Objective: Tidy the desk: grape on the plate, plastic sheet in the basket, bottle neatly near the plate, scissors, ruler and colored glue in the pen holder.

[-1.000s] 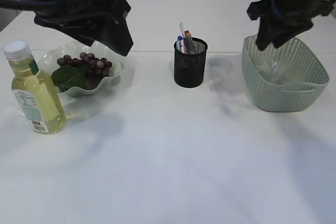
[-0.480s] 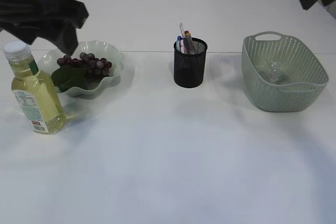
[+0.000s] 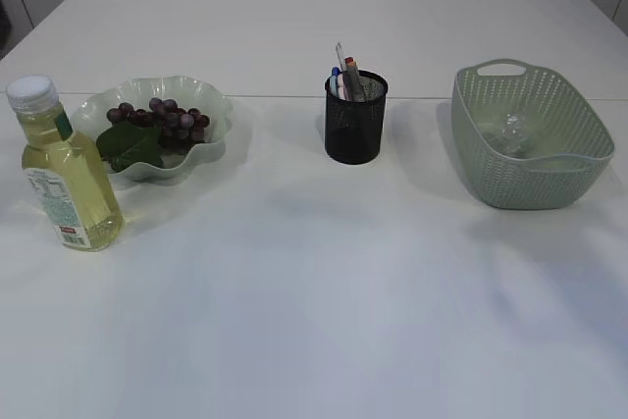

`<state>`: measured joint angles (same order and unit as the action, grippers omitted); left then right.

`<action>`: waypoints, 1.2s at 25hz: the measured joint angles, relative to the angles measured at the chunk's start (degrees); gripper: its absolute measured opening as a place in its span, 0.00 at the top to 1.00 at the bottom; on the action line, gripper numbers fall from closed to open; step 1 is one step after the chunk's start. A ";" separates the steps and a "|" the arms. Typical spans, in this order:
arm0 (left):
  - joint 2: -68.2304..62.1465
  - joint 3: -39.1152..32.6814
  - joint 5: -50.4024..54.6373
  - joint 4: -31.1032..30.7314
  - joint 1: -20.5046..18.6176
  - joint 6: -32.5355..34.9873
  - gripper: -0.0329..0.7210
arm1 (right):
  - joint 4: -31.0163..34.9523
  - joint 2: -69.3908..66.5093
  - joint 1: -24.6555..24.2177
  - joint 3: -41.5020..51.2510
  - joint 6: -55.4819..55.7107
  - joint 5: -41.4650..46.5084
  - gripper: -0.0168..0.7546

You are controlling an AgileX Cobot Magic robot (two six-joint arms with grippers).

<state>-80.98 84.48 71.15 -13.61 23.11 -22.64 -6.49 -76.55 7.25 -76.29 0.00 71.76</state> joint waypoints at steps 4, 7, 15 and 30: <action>4.90 0.00 0.22 5.50 -5.30 6.23 0.42 | 0.00 7.11 0.00 7.31 0.42 0.00 0.58; 9.17 0.00 0.47 8.01 -6.12 9.45 0.43 | -0.05 12.50 0.00 10.29 0.42 -0.96 0.58; 24.79 -3.30 1.02 6.41 -6.12 11.33 0.43 | -0.14 29.31 0.00 17.92 0.42 -9.13 0.58; 65.02 -33.03 -1.71 22.44 -6.12 23.08 0.42 | 4.78 63.93 0.00 36.59 -2.28 -8.89 0.58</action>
<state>-15.95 51.46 69.44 8.83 16.99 0.43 -1.71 -12.62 7.25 -39.69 -2.28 62.87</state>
